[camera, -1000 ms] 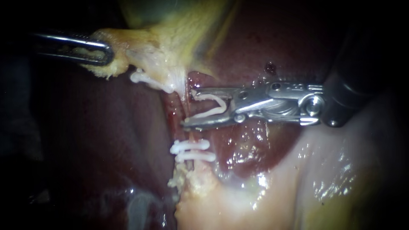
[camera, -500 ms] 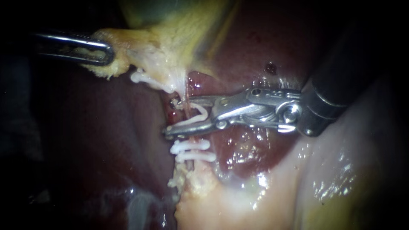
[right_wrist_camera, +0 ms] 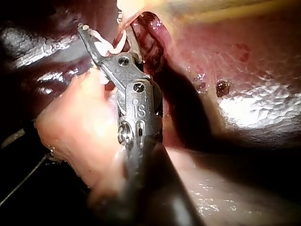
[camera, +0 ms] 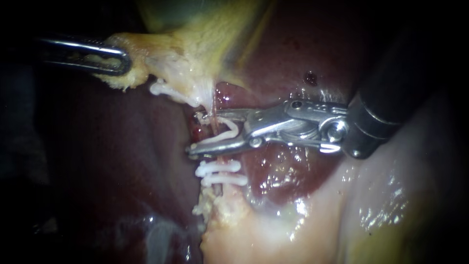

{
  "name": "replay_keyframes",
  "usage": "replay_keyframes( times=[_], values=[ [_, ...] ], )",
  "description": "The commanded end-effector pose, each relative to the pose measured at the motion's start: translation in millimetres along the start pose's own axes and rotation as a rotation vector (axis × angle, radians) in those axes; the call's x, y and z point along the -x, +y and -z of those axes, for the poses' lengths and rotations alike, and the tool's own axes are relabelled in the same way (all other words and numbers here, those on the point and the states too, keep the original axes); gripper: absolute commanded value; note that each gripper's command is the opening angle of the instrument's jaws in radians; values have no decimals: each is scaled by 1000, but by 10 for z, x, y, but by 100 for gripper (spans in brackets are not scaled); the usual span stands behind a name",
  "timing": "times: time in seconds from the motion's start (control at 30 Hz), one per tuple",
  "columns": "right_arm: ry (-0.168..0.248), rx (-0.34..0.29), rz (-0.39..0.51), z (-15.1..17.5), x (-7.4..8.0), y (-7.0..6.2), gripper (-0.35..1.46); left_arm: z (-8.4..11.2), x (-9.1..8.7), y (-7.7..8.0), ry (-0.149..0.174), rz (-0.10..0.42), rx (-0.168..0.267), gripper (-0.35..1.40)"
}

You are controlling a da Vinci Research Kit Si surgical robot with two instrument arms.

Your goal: Clipping third clip right tube

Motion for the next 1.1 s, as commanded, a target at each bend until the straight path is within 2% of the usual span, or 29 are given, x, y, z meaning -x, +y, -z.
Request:
replay_keyframes(
  times=[0.03,0.23,0.37,0.63,0.93,1.1],
  values=[
    [10,-10,2,0,-3,-3,50,0,0,0,0,0,0,-35],
    [55,-56,6,1,-19,-14,49,0,0,0,0,0,1,-35],
    [65,-75,-8,1,-25,-19,49,0,0,0,0,0,0,-35],
    [78,-80,-27,2,-27,-18,46,0,0,0,0,0,0,-35],
    [82,-86,-46,8,-26,-17,23,0,0,0,0,0,0,-35],
    [83,-75,-70,13,-23,-12,1,0,0,-1,0,-1,1,-35]
  ],
)
